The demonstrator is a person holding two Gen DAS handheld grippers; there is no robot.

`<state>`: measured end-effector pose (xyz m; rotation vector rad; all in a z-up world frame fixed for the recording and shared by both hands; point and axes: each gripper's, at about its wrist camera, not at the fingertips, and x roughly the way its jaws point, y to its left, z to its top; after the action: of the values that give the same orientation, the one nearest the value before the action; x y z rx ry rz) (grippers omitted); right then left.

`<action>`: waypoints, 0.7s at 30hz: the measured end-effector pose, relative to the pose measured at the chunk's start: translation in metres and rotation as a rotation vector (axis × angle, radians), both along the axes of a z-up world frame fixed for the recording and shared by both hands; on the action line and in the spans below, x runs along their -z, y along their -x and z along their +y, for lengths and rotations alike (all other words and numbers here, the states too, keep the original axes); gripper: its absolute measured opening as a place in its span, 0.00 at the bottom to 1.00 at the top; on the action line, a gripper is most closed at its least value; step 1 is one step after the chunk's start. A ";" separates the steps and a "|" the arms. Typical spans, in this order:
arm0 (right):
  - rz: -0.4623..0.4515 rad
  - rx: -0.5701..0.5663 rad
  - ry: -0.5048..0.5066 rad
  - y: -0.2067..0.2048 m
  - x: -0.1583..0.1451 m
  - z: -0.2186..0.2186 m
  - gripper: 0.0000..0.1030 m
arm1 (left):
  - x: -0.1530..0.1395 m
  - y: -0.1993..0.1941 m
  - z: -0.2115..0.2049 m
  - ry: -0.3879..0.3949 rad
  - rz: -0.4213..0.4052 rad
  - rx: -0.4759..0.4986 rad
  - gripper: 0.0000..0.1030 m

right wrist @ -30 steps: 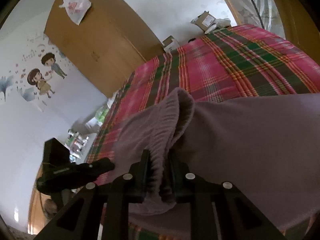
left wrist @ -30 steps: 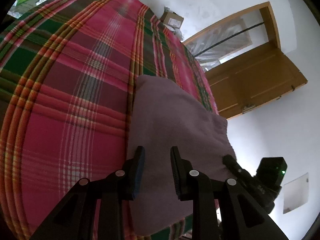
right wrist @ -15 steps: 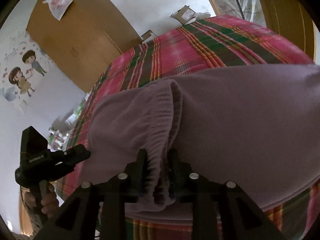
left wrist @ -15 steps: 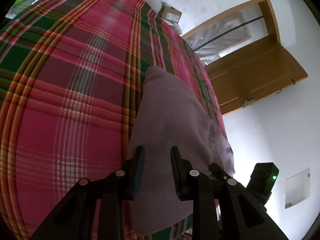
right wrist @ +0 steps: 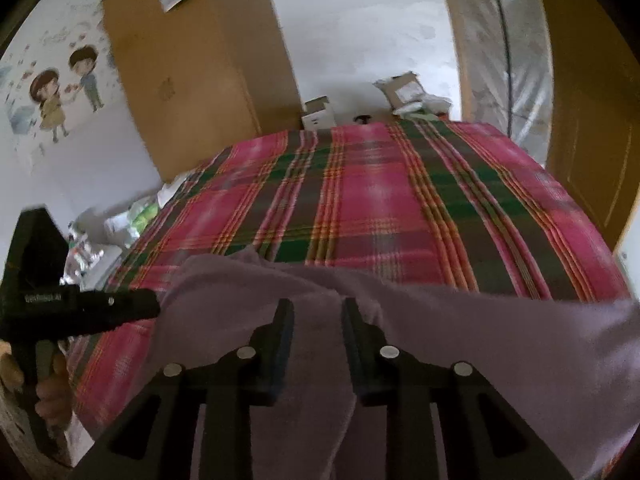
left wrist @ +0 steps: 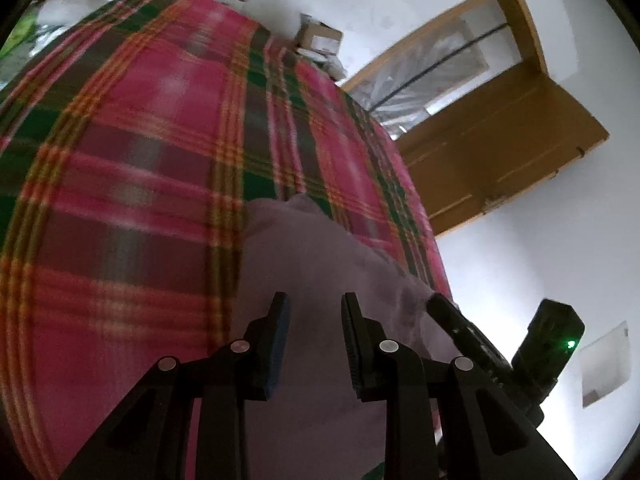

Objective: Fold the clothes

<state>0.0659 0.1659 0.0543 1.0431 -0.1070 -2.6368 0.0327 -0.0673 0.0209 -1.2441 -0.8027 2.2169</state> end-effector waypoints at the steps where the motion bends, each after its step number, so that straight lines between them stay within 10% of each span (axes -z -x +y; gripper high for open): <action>1: -0.009 -0.010 -0.031 0.003 0.003 -0.003 0.22 | 0.002 0.006 0.002 0.005 -0.004 0.006 0.26; 21: -0.088 -0.072 -0.128 0.041 0.020 -0.006 0.19 | 0.028 0.057 0.004 -0.015 -0.091 -0.010 0.26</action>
<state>0.0248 0.1595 0.0342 1.1821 0.0805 -2.5612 -0.0244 -0.0629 -0.0069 -1.3449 -0.8605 2.1709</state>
